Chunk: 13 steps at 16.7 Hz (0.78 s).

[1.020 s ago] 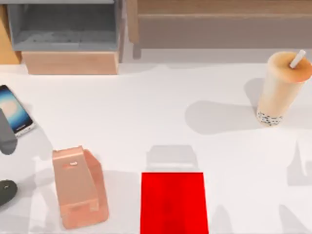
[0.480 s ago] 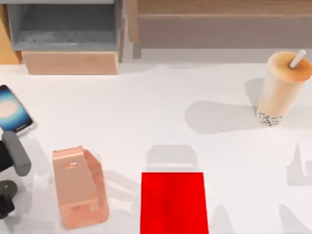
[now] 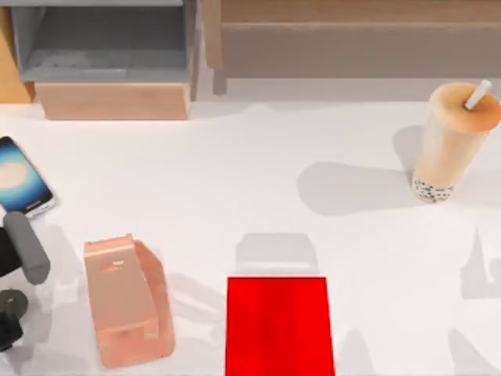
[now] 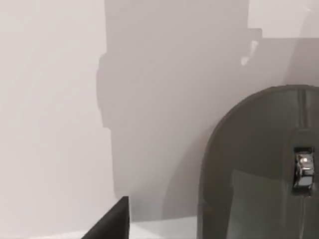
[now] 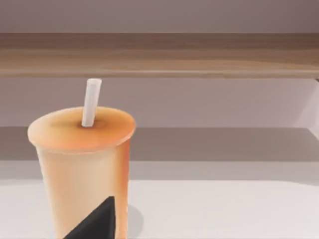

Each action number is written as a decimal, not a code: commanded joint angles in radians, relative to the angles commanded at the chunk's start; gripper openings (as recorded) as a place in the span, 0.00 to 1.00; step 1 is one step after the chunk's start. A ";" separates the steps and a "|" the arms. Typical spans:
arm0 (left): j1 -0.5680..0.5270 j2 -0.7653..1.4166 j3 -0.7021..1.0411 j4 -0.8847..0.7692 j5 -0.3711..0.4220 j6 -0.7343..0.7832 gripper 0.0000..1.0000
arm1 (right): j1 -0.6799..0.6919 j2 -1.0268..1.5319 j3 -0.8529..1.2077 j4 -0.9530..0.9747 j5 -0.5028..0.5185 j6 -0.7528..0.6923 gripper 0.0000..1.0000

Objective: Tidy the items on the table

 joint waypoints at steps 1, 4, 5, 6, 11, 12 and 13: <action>0.000 0.000 0.000 0.000 0.000 0.000 0.62 | 0.000 0.000 0.000 0.000 0.000 0.000 1.00; 0.000 0.000 0.000 0.000 0.000 0.000 0.40 | 0.000 0.000 0.000 0.000 0.000 0.000 1.00; 0.000 0.000 0.000 0.000 0.000 0.000 0.32 | 0.000 0.000 0.000 0.000 0.000 0.000 1.00; 0.000 0.000 0.000 0.000 0.000 0.000 0.25 | 0.000 0.000 0.000 0.000 0.000 0.000 1.00; 0.000 0.000 0.000 0.000 0.000 0.000 0.00 | 0.000 0.000 0.000 0.000 0.000 0.000 1.00; 0.000 0.000 0.000 0.000 0.000 0.000 0.00 | 0.000 0.000 0.000 0.000 0.000 0.000 1.00; 0.000 0.000 0.000 0.000 0.000 0.000 0.00 | 0.000 0.000 0.000 0.000 0.000 0.000 1.00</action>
